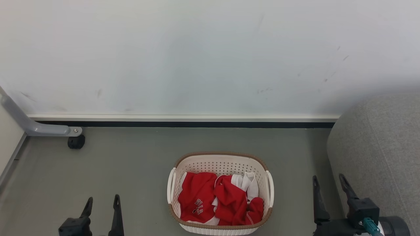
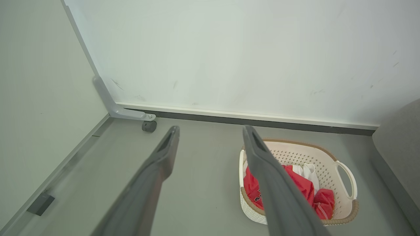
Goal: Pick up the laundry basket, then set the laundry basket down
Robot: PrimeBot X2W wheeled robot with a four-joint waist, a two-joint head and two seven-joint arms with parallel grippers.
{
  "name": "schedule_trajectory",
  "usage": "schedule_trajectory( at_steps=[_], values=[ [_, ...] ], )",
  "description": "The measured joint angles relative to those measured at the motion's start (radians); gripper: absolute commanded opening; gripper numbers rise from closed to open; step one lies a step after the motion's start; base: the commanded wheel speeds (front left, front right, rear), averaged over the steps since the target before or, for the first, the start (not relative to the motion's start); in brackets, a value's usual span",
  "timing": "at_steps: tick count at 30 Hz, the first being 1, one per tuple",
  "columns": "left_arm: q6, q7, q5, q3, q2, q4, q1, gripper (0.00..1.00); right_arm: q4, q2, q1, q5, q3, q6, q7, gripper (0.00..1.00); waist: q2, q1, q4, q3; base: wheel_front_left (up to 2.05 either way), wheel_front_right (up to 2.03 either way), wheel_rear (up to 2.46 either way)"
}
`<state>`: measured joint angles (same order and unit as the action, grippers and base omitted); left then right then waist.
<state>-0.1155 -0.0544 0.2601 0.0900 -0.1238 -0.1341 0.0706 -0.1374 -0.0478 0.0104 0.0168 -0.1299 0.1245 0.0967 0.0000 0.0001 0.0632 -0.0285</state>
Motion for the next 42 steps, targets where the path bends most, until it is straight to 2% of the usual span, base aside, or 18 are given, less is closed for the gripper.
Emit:
schedule_trajectory(
  at_steps=[21,28,42],
  values=[
    [0.002,0.001,0.004,0.010,0.003,0.016,0.001,1.00,0.012,0.000,-0.001,0.000,-0.004,0.000,-0.010,1.00,0.0000,-0.0001,0.008,-0.007,0.00,0.00,0.00],
    [0.036,0.001,0.036,0.022,0.003,0.024,0.001,1.00,0.016,0.000,-0.001,0.001,-0.007,0.000,-0.016,1.00,0.0000,-0.0001,0.013,-0.009,0.00,0.00,0.00],
    [0.045,0.001,0.044,0.023,0.004,0.026,0.001,1.00,0.016,0.000,-0.001,0.001,-0.007,0.000,-0.017,1.00,0.0000,-0.0001,0.023,-0.008,0.00,0.00,0.00]
  ],
)
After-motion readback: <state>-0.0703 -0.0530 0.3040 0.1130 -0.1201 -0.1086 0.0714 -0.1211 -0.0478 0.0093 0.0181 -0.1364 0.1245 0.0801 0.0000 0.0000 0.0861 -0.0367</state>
